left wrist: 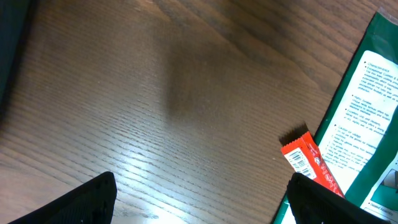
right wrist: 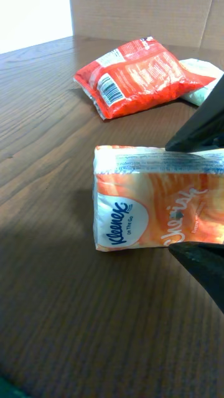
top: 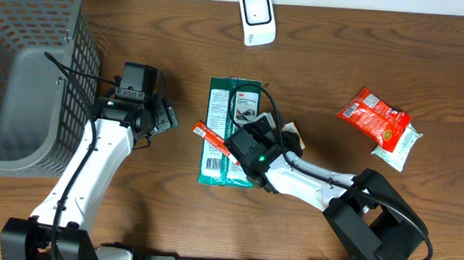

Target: Scan the item barcode

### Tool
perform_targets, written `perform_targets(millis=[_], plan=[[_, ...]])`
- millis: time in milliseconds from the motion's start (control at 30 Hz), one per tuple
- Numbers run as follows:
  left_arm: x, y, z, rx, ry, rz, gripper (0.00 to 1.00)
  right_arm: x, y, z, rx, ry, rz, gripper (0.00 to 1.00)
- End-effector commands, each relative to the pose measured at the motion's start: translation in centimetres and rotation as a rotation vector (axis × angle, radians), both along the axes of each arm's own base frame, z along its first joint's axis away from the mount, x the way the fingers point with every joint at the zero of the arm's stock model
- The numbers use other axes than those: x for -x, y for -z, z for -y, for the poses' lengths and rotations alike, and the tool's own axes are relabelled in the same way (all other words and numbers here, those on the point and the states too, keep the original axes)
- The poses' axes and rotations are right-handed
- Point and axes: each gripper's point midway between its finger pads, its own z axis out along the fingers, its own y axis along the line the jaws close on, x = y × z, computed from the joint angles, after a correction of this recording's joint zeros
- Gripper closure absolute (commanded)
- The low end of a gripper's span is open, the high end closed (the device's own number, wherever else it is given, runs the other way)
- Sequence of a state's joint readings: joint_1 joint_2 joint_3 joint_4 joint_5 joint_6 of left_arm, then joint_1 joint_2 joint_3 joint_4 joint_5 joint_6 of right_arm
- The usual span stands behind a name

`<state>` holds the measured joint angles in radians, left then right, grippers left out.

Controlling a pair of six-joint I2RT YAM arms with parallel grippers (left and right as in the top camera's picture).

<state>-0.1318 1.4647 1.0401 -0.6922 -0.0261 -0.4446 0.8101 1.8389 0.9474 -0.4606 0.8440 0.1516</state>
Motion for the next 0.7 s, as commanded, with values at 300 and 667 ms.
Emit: perform_targets(millis=[300, 667], plan=[[-0.3, -0.2, -0.2, -0.006, -0.008, 0.004, 0.11, -1.3, -1.7, -1.2, -0.040, 0.015, 0.048, 0.57], [-0.3, -0.2, -0.2, -0.006, -0.008, 0.004, 0.11, -3.0, -8.3, -3.0, -0.332, 0.031, 0.007, 0.55]])
